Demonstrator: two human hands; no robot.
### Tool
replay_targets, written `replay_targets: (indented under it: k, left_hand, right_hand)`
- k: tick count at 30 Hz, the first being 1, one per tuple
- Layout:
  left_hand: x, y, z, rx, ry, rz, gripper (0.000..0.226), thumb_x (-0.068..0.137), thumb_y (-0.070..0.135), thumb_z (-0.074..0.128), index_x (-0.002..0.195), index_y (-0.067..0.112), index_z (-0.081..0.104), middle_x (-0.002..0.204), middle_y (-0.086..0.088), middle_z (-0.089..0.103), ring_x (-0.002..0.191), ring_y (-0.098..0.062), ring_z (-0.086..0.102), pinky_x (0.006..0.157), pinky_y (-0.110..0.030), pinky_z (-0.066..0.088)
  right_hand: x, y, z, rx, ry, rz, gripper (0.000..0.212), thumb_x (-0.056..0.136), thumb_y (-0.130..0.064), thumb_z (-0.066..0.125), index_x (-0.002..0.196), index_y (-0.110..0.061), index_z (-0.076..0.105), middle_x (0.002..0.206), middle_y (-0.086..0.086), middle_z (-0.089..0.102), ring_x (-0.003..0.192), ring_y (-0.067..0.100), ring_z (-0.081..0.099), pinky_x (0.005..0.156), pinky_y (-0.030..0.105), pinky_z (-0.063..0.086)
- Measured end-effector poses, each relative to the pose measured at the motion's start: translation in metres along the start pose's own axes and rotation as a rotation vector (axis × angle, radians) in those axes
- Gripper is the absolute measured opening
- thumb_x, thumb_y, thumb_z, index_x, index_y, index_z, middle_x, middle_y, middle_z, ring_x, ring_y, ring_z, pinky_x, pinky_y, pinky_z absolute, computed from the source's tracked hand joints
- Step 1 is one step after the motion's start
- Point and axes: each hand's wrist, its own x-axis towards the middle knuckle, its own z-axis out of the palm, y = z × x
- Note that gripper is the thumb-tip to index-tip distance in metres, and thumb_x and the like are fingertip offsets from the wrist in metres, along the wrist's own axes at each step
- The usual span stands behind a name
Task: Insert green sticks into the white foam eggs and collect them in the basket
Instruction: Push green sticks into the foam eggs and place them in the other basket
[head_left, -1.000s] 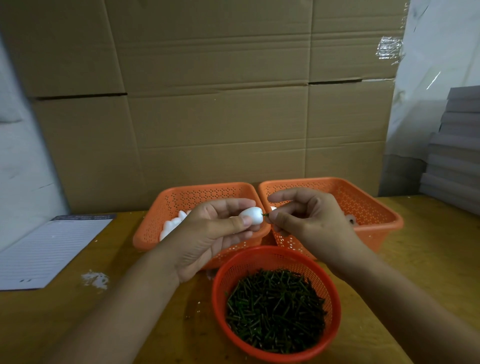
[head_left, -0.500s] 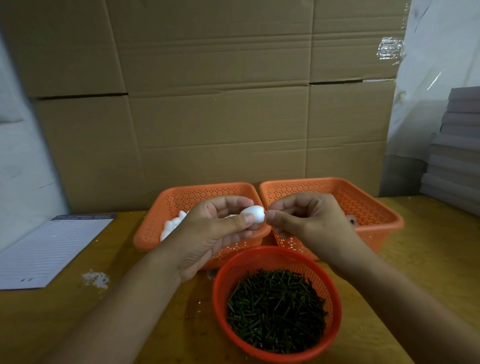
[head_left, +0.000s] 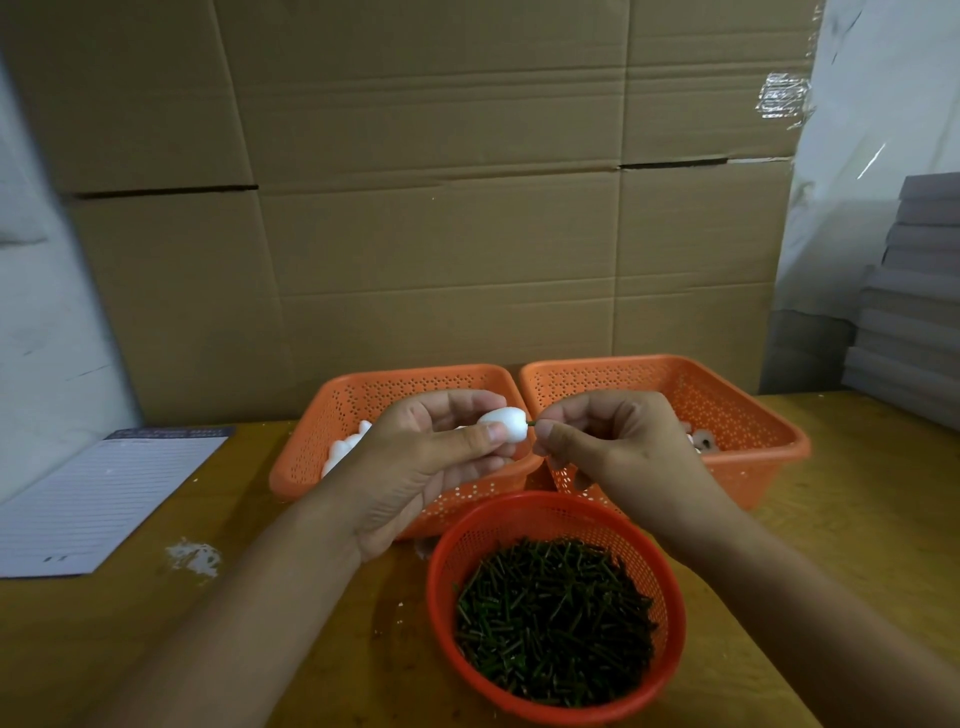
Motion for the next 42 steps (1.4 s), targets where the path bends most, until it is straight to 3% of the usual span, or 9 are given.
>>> replay_targets:
  k: [3,7,10,14,23,34,42]
  left_hand:
    - [-0.0002,0.0007,0.0005,0.028,-0.009,0.001,0.031,0.075,0.012,0.079,0.106,0.013,0.074,0.112,-0.014,0.075,0.096,-0.022,0.074,0.077,-0.025,0.058]
    - [-0.0005,0.0017,0.0021,0.073,0.025,0.026,0.052,0.074,0.017,0.08,0.123,0.013,0.063,0.113,-0.01,0.075,0.098,-0.023,0.074,0.076,-0.025,0.059]
    - [-0.0003,0.0012,0.0038,0.024,0.058,0.047,0.056,0.072,0.015,0.083,0.124,0.013,0.063,0.11,-0.012,0.075,0.094,-0.022,0.073,0.073,-0.024,0.059]
    - [0.0005,-0.0001,0.0064,0.032,0.062,0.051,0.054,0.071,0.019,0.081,0.122,0.014,0.063,0.116,-0.017,0.073,0.098,-0.024,0.072,0.073,-0.024,0.057]
    - [-0.0003,-0.0023,0.0078,0.129,0.042,0.066,0.05,0.074,0.023,0.078,0.121,0.016,0.063,0.111,-0.011,0.075,0.091,-0.016,0.073,0.081,-0.025,0.058]
    - [-0.001,-0.0033,0.0066,0.094,0.026,0.054,0.047,0.072,0.027,0.084,0.114,0.014,0.067,0.111,-0.011,0.075,0.092,-0.017,0.071,0.077,-0.023,0.057]
    - [-0.0006,-0.0027,0.0082,0.08,0.058,0.075,0.051,0.072,0.026,0.078,0.12,0.015,0.065,0.109,0.0,0.076,0.092,-0.011,0.072,0.076,-0.024,0.057]
  right_hand:
    - [0.0009,-0.0001,0.0001,0.009,-0.004,0.016,0.011,0.089,-0.006,0.071,0.079,-0.006,0.075,0.067,0.011,0.071,0.057,0.02,0.058,0.054,0.03,0.047]
    - [0.0015,0.002,0.0024,0.009,-0.045,0.065,0.007,0.089,-0.007,0.071,0.085,-0.003,0.075,0.067,0.011,0.069,0.059,0.019,0.059,0.055,0.028,0.046]
    - [0.0008,0.0034,0.0037,0.009,-0.104,0.107,0.009,0.09,-0.009,0.071,0.089,0.0,0.074,0.066,0.007,0.067,0.057,0.01,0.058,0.053,0.023,0.046]
    - [-0.0003,0.0046,0.005,0.002,-0.164,0.144,0.008,0.09,-0.011,0.071,0.085,-0.006,0.076,0.064,0.0,0.067,0.059,0.004,0.06,0.054,0.02,0.049]
    - [-0.0011,0.0054,0.0054,-0.006,-0.204,0.189,0.012,0.088,-0.018,0.074,0.077,-0.019,0.077,0.066,-0.002,0.069,0.061,0.003,0.063,0.055,0.018,0.051]
    - [-0.0032,-0.0001,0.0058,0.091,-0.238,0.241,0.014,0.09,-0.016,0.071,0.078,-0.017,0.079,0.076,0.001,0.075,0.069,0.007,0.066,0.057,0.018,0.05]
    - [-0.0028,0.0013,0.0071,0.168,-0.118,0.226,0.01,0.087,-0.017,0.073,0.079,-0.012,0.076,0.069,0.002,0.07,0.064,0.011,0.06,0.055,0.022,0.047]
